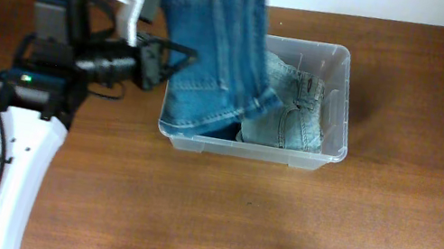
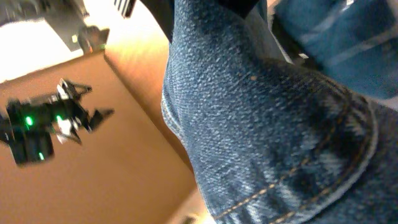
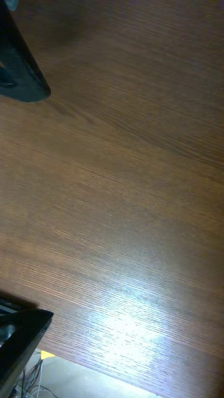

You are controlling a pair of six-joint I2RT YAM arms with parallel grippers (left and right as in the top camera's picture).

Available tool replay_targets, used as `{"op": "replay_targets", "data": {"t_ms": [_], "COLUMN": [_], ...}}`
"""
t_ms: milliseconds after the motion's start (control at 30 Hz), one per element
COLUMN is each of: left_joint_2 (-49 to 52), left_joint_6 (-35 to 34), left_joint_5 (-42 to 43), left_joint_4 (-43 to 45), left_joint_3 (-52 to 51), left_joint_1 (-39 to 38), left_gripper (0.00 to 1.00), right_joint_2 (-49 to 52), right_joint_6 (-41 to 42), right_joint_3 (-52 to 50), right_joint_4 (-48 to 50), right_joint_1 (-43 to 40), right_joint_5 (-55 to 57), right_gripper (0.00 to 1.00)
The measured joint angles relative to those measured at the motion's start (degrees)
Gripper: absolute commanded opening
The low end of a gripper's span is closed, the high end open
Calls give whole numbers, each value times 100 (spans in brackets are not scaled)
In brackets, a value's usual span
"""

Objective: Pack container
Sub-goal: 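Carry the dark-blue jeans right and lower them into the bin, then release the dark-blue jeans onto the bin's left half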

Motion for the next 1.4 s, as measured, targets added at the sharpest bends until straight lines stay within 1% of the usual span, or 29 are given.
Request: {"op": "replay_targets", "data": {"t_ms": [100,200,333,433,467,500,633,667,700,867,900,933,967,1000,1133,1200,1300,1367,1400], "left_joint_2": [151,741,1539,1886,1952,2009,2131,2138,2144,2144,2146,2146,2149,2149,2149,2149,2149,2149,2149], "left_joint_6": [120,415,573,581,597,603,647,660,664,750,772,793,800,833,855,852,863,887,885], "left_joint_5": [-98,-238,-409,-442,-439,-439,-658,-767,-903,-1252,-1279,-1300,-1331,-1366,-1451,-1453,-1458,-1467,-1469], "left_joint_4": [15,151,389,455,450,442,306,282,262,251,251,251,254,273,363,553,774,828,887], "left_joint_3": [0,0,0,0,0,0,2,2,2,2,2,2,2,2,15,22,138,321,424], "left_joint_1": [-352,-675,-688,-588,-544,-487,-304,-275,-249,-101,-74,-52,-20,26,153,144,142,142,129], "left_gripper": [1,1,1,1,5,13,14,18,19,19,24,42,80,85,86,82,70,59,50], "right_joint_2": [0,0,0,0,0,0,0,0,0,0,0,0,0,-2,0,-2,0,0,0], "right_joint_6": [-2,0,0,0,-2,-2,0,-2,0,0,2,0,0,0,0,-2,0,0,-2], "right_joint_3": [0,0,0,0,0,0,0,0,0,0,0,0,0,0,0,0,0,0,0], "right_joint_4": [2,0,0,2,0,2,2,0,0,2,0,2,0,0,0,0,0,0,0], "right_joint_1": [2,2,2,2,2,2,2,2,2,2,2,2,2,2,2,2,2,2,2], "right_joint_5": [0,0,0,0,0,0,0,0,2,0,0,0,0,0,0,2,2,0,0], "right_gripper": [98,98,98,98,98,98,98,99,98,98,98,98,98,99,98,98,98,98,98]}}
